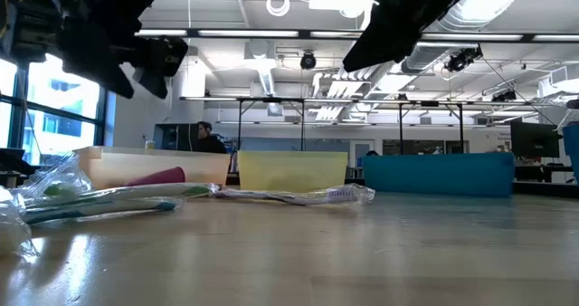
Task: Pick & Place Toothbrushes
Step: Put the green toothbrush into the yellow bin
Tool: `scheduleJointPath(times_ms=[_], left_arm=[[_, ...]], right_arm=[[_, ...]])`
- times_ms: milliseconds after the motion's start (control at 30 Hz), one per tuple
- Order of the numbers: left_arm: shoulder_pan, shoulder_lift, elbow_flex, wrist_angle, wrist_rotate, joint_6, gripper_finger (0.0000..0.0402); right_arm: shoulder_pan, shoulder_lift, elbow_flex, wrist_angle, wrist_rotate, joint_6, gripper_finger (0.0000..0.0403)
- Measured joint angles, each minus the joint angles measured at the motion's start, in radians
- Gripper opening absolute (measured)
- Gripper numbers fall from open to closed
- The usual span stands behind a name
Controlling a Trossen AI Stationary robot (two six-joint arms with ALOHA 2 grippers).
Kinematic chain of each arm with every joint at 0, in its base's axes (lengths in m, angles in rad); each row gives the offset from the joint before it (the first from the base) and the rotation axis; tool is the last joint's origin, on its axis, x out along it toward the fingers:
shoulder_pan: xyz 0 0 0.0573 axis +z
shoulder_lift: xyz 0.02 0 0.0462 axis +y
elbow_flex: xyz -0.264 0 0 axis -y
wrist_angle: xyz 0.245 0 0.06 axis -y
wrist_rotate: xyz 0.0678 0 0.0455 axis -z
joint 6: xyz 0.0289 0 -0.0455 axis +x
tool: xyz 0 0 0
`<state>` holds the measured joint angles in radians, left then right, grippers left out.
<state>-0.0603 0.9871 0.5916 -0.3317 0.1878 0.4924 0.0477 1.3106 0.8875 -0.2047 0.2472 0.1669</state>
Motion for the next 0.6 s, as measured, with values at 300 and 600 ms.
scheduleJointPath(times_ms=[300,600], left_arm=[[-0.107,0.231,0.225,-0.27,-0.141,0.106,0.0175],[-0.106,0.323,0.279,-0.389,-0.096,0.23,0.0175]], right_arm=[[-0.018,0.0,0.0,0.008,0.004,-0.011,0.0097],[-0.017,0.0,0.0,-0.001,-0.022,-0.011,0.0097]])
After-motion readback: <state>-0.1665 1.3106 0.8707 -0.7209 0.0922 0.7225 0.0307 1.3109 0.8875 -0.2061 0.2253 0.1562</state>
